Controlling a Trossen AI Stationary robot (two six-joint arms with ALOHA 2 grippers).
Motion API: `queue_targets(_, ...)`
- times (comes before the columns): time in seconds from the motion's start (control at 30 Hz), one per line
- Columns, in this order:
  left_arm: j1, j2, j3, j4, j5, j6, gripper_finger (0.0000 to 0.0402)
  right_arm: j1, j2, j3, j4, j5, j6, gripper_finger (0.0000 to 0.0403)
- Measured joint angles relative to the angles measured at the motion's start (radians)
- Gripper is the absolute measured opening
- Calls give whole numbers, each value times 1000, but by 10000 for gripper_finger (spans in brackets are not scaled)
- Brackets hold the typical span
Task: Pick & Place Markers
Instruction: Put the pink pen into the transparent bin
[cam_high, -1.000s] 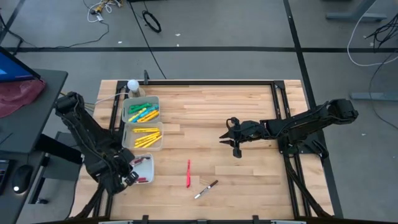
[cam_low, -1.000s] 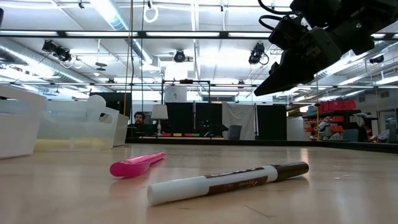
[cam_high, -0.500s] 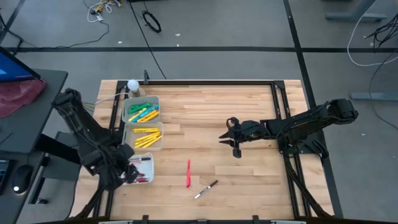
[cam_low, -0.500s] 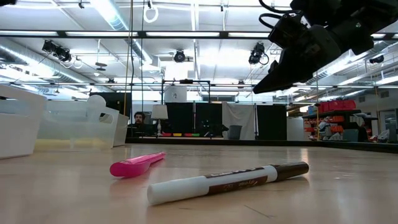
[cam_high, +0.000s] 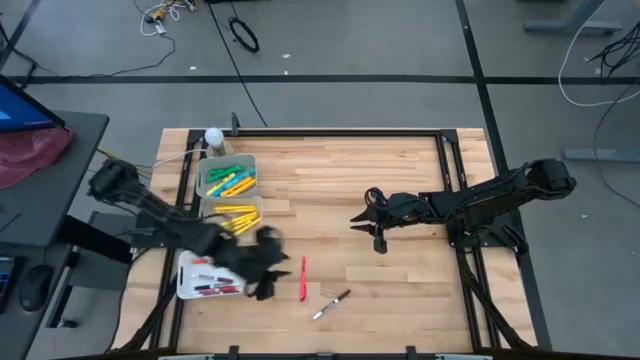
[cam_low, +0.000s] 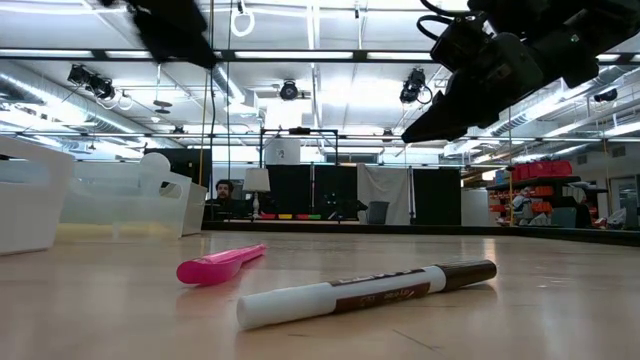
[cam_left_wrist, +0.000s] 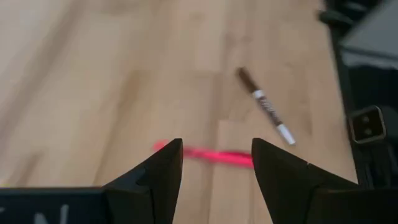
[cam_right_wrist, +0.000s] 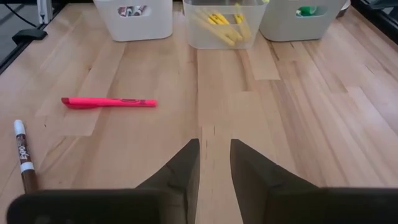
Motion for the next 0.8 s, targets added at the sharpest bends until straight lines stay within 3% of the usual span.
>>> queue_targets(0.2,211,194,-1,201,353,292,187,2,0,0,-22,-58,0,89)
queue_targets(0.4,309,339,11,222,538,545,190,6,0,0,-48,-61,17,89)
queue_targets(0.57,304,406,15,224,629,795,201,6,0,0,-54,-61,42,89)
queue_targets(0.8,269,436,16,225,590,1032,226,6,0,0,-52,-50,74,89)
